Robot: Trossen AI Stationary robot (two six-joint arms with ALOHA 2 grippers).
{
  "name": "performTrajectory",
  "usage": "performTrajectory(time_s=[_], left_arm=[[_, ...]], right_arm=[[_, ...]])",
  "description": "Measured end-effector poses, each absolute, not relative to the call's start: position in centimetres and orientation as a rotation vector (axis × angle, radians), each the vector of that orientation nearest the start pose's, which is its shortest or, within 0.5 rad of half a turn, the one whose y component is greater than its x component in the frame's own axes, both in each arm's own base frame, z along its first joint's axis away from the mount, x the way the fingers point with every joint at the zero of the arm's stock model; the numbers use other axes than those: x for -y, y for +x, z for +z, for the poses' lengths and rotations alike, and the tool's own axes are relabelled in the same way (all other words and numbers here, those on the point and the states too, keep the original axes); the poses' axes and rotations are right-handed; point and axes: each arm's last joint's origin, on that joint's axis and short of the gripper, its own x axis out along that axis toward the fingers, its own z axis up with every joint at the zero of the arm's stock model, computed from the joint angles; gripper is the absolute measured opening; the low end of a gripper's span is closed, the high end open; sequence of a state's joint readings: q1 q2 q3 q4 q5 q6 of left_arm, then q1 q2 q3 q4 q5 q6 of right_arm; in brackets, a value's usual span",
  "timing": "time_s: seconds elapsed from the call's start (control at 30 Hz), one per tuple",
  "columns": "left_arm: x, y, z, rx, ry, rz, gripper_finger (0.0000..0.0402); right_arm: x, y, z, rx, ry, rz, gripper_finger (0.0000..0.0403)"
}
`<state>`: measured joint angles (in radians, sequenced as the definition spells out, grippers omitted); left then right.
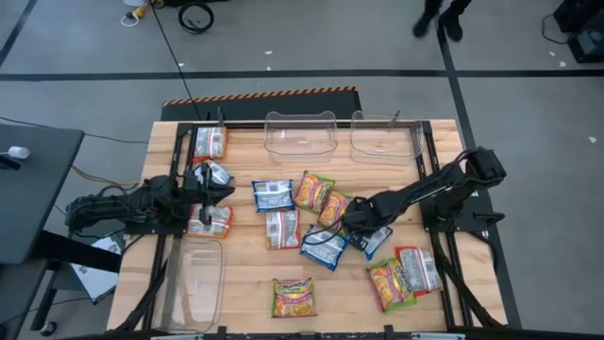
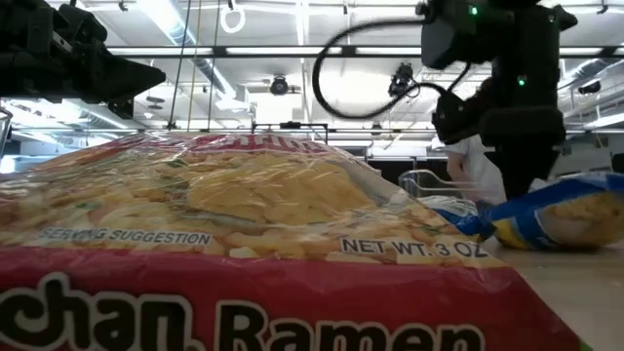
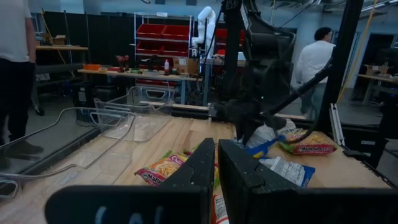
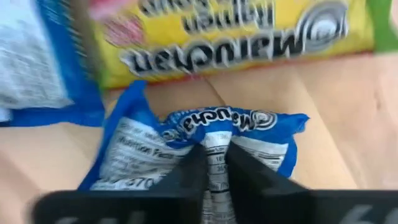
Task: Sort Maruchan noodles
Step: Put the blue noodle pack into the top right transparent bin
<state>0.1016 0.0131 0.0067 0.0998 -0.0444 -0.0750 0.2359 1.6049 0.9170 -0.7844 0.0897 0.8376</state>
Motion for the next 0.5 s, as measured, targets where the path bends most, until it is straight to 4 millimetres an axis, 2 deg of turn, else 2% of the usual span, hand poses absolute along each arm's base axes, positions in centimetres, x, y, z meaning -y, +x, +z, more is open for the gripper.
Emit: performTrajectory(time_s=[0.03, 0.13, 0.23, 0.37, 0.5], left_arm=[[-1.1, 9.7, 17.4, 0.099, -0.072, 0.142, 0.0027], [-1.1, 9.7, 17.4, 0.099, -0.072, 0.142, 0.0027], [-1.1, 9.7, 17.4, 0.099, -0.072, 0.142, 0.0027], [-1.1, 9.7, 17.4, 0.099, -0.072, 0.142, 0.0027], [-1.1, 9.7, 17.4, 0.099, -0.072, 0.142, 0.0027]], right_arm=[[-6.0, 26.0, 16.8, -1.367, 0.441, -0.467, 0.0019], [-5.9, 26.0, 19.3, -1.282, 0.415, -0.425, 0.0024], [-5.5, 25.3, 22.7, -1.151, 0.312, -0.381, 0.0021], [-3.7, 23.6, 27.2, -0.937, 0.1, -0.36, 0.0017], [-1.0, 21.4, 30.5, -0.798, -0.204, -0.406, 0.0017]])
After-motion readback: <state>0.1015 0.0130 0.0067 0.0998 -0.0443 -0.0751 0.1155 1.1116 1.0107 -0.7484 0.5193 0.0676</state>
